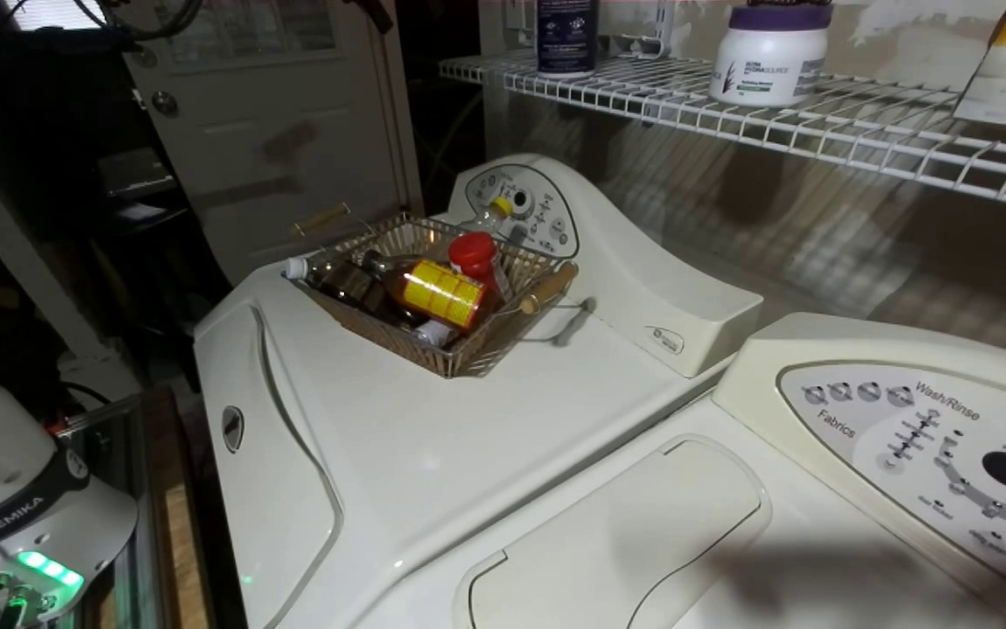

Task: Put the container in the black basket.

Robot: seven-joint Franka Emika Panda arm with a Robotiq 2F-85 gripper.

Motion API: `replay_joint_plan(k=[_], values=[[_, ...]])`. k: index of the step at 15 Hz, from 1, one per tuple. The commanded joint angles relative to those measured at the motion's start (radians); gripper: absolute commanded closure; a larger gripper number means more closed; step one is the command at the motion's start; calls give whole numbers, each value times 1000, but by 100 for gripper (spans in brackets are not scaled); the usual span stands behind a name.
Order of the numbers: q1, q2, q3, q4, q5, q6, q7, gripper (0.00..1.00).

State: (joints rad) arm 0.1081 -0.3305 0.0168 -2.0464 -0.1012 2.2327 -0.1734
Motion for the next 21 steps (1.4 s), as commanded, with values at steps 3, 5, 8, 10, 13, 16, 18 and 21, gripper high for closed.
replay_joint_plan(k=[3,5,8,10,13,16,18,21], values=[[3,114,-26,60,115,182,-55,0],[-1,153,-22,86,126,238,-57,0],[-5,213,-18,137,145,306,-54,0],[-13,253,-13,179,131,328,-42,0],[-26,310,-9,244,110,358,-17,0],[-43,361,-10,304,89,383,12,0],[-51,389,-10,340,81,390,30,0],[-59,424,-11,383,80,397,48,0]])
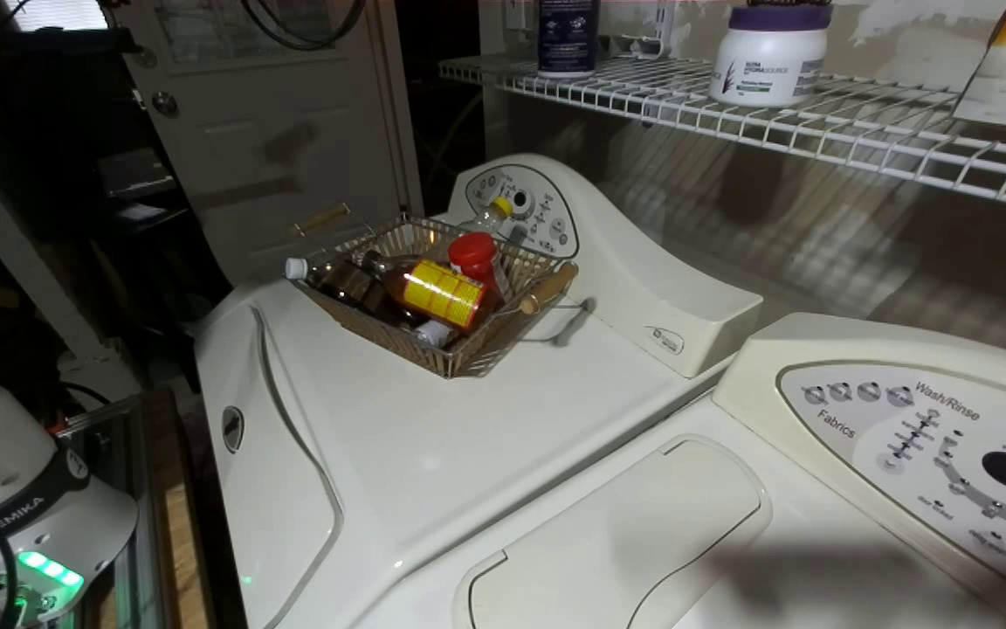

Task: Put the container in the black basket.

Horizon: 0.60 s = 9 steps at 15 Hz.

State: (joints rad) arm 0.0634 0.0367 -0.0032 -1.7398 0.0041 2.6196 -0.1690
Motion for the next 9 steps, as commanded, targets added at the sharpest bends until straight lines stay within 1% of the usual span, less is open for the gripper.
replay_joint_plan(k=[1,6,9], values=[[-17,68,8,90,-27,12,54,0],[-24,108,3,141,-46,7,95,0],[-29,133,3,167,-38,10,103,0]])
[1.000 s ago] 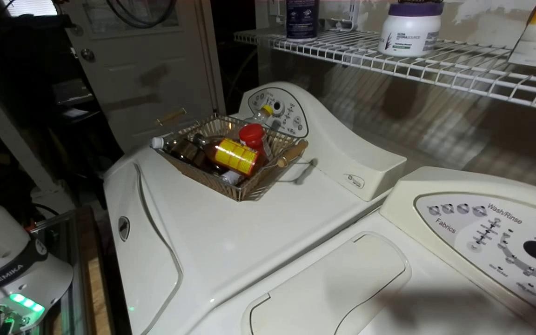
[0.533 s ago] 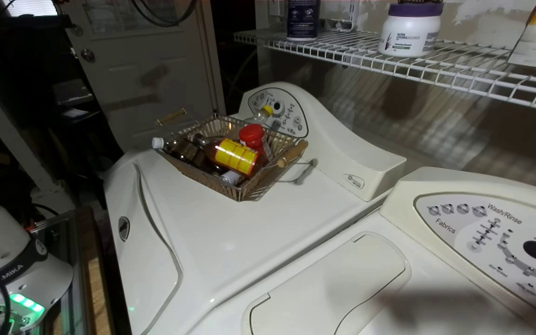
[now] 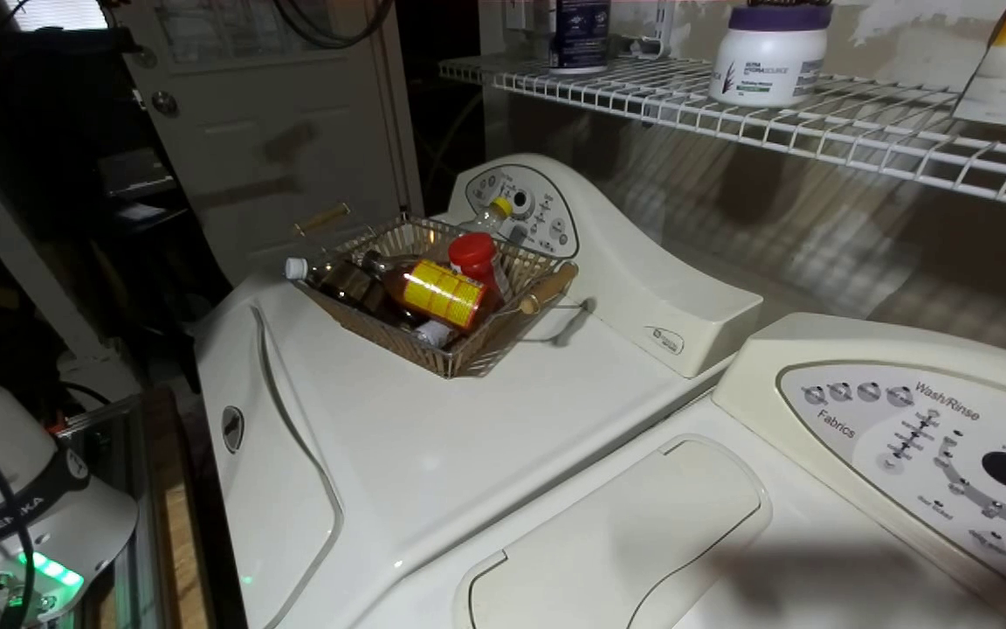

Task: Put the container in the black basket.

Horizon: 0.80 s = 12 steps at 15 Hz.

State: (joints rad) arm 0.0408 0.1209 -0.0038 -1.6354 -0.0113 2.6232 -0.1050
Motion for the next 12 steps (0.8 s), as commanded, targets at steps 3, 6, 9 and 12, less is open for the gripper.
replay_joint_plan(k=[3,6,9,12], values=[[-12,78,2,96,-17,9,48,0],[-16,109,0,130,-17,9,56,0],[-19,136,0,157,-12,9,56,0],[-21,163,1,184,-4,7,56,0]])
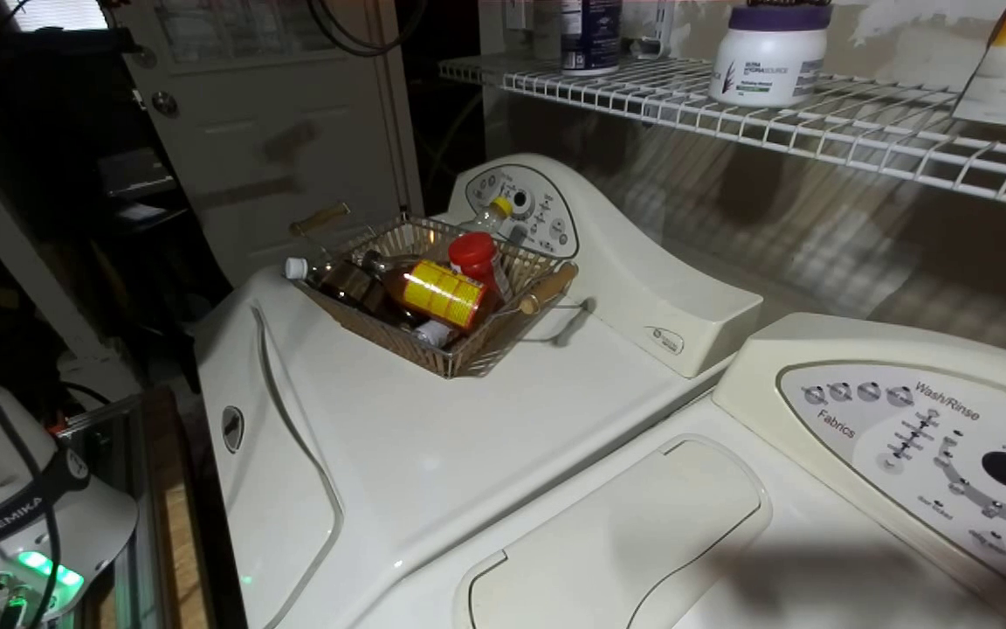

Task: Put the container in the black basket.

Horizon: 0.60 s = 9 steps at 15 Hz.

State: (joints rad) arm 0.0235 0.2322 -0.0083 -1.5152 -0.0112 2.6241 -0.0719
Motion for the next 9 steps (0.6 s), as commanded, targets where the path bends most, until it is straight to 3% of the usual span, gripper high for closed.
replay_joint_plan(k=[1,2,4,5,9], values=[[-5,60,6,73,-1,7,26,0],[-6,68,7,82,3,7,25,0],[-9,80,7,94,10,13,31,28],[-12,83,10,99,20,18,30,33],[-15,60,13,79,33,17,47,38]])
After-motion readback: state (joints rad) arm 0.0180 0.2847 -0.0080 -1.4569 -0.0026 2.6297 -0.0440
